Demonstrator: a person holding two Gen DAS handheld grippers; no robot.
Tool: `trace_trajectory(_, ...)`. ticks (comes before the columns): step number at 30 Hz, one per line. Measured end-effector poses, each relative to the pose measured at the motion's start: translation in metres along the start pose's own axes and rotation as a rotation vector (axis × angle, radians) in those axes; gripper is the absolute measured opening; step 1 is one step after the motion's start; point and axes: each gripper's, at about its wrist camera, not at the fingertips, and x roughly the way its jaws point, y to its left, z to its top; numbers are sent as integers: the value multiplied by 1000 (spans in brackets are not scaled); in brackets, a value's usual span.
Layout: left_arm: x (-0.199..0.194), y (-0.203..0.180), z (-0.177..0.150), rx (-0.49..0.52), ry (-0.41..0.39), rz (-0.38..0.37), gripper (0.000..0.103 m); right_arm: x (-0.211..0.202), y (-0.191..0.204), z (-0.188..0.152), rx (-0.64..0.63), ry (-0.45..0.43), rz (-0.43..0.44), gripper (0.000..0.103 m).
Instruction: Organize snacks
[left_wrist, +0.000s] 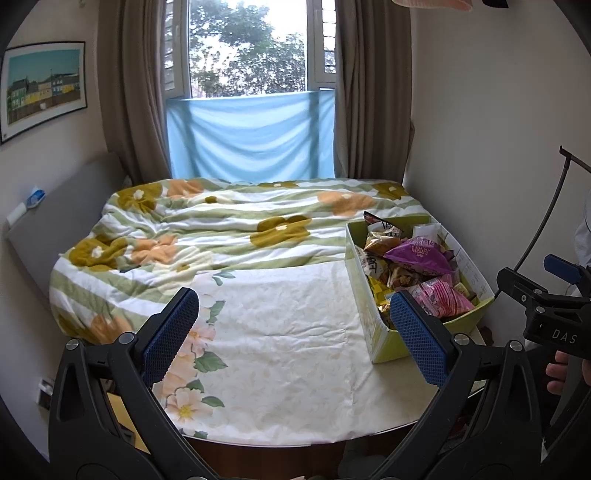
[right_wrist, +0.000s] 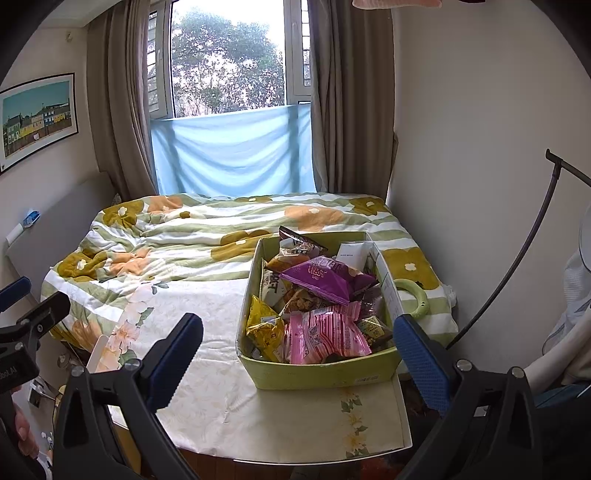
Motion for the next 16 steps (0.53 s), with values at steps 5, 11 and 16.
trace_trajectory(5, -4, 5, 0, -38, -11, -21, 103, 0, 1, 2, -2, -2, 3, 102)
trace_trajectory(11, -7, 7, 1, -45, -31, 5, 103, 1, 2, 4, -6, -4, 9, 102)
trace_trajectory(16, -7, 5, 1, -44, -31, -4, 103, 1, 2, 4, -7, -2, 10, 102)
